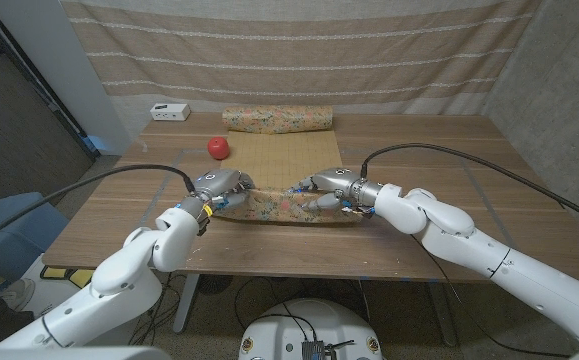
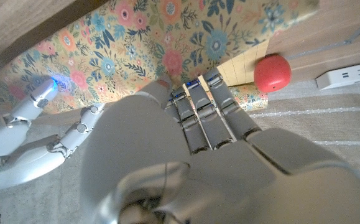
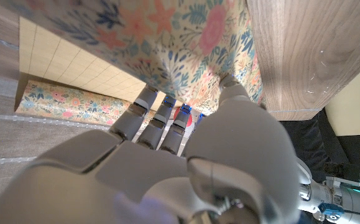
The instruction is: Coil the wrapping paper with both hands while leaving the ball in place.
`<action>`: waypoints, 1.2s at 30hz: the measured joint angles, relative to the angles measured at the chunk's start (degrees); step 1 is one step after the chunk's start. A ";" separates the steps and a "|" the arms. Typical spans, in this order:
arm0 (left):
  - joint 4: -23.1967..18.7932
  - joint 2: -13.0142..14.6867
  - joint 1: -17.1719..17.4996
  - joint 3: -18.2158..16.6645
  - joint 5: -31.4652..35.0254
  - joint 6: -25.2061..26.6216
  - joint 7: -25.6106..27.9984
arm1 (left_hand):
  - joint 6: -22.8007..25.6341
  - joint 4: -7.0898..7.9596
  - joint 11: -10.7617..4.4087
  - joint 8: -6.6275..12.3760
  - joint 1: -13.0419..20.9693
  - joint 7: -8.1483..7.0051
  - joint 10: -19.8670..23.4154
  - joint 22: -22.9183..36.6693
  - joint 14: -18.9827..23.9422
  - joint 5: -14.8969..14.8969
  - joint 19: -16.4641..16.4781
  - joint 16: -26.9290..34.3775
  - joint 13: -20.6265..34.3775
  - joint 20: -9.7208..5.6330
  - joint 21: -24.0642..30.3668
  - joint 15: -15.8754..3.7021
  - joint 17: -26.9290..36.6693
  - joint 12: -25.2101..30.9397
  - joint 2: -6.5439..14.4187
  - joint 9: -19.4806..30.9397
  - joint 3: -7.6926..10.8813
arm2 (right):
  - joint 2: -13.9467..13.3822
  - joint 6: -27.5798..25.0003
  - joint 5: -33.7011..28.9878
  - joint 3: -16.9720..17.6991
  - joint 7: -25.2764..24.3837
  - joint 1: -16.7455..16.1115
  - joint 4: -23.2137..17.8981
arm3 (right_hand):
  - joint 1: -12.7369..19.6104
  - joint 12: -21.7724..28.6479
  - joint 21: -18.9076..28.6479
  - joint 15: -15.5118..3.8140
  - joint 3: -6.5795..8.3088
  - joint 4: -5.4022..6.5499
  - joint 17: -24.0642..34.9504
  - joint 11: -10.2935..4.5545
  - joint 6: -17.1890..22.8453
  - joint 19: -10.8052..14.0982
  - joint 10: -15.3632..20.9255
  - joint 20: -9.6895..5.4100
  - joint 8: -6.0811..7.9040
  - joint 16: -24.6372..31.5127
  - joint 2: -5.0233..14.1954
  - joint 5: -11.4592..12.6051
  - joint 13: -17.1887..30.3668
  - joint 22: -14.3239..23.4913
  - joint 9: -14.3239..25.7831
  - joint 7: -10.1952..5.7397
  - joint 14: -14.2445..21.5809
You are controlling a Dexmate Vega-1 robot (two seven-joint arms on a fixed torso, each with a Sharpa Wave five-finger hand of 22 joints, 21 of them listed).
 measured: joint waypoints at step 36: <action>6.43 8.19 -23.48 12.44 -27.13 -0.58 -0.43 | -15.85 1.42 3.44 -11.16 -11.71 -1.51 -16.17 0.04 -21.35 -0.18 -20.87 -7.40 0.22 7.69 -6.16 4.29 0.70 -9.96 -5.10 -1.41 -1.09 | 1.66 2.83 9.89 -0.22 -10.82 2.63 7.55 | -3.53 -5.75 -6.28 5.41 -7.65 1.67 1.51 7.60 -28.45 -20.27 -30.57 4.86 -4.08 -12.26 -6.67 2.74 0.51 -0.96 8.87 7.98 -23.10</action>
